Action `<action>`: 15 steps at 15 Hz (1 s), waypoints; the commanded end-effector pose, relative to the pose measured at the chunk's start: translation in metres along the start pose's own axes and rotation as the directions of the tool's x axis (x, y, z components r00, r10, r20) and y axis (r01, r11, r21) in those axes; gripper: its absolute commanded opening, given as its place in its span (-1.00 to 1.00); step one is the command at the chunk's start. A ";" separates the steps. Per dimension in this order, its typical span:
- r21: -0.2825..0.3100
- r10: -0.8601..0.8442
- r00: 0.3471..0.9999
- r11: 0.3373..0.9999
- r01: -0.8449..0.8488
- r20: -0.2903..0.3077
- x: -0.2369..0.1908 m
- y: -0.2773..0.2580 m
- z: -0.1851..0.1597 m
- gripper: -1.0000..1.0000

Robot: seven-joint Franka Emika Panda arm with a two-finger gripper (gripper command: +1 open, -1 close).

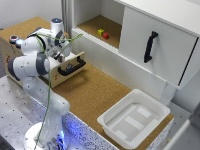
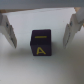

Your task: Rotate left the purple block

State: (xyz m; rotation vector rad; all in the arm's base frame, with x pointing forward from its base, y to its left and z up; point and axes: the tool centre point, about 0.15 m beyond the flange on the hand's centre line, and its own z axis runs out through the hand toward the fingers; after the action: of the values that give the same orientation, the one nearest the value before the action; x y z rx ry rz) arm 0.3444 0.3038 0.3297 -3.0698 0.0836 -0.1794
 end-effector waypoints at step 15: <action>-0.053 -0.350 0.936 0.936 0.348 -0.029 0.018 0.008 -0.037 -1.00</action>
State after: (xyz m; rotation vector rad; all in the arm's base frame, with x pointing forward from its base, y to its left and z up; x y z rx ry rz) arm 0.3557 0.3054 0.3537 -3.1158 -0.1620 -0.2746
